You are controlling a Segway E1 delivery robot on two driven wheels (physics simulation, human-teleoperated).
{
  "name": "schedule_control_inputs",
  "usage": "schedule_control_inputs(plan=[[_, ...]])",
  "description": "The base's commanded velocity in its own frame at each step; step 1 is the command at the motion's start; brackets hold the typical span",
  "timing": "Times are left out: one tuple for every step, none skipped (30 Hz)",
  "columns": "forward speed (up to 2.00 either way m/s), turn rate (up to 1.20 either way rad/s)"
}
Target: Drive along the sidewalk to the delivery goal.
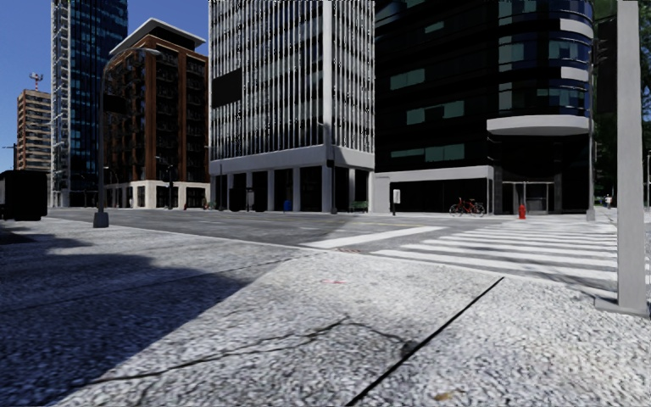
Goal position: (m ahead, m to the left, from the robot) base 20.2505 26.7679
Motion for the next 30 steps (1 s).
schedule_control_inputs(plan=[[2.00, 0.50], [2.00, 0.52], [2.00, 0.55], [2.00, 0.55], [2.00, 0.57], [2.00, 0.58], [2.00, 0.58], [2.00, 0.58], [2.00, 0.58], [2.00, 0.58], [2.00, 0.58], [2.00, 0.58], [2.00, 0.58], [2.00, 0.58], [2.00, 0.58], [2.00, 0.58], [2.00, 0.58], [2.00, 0.58], [2.00, 0.58], [2.00, 0.58], [2.00, 0.58], [2.00, 0.58], [2.00, 0.58], [2.00, 0.58], [2.00, 0.58], [2.00, 0.58], [2.00, 0.58], [2.00, 0.58], [2.00, 0.58], [2.00, 0.58]])
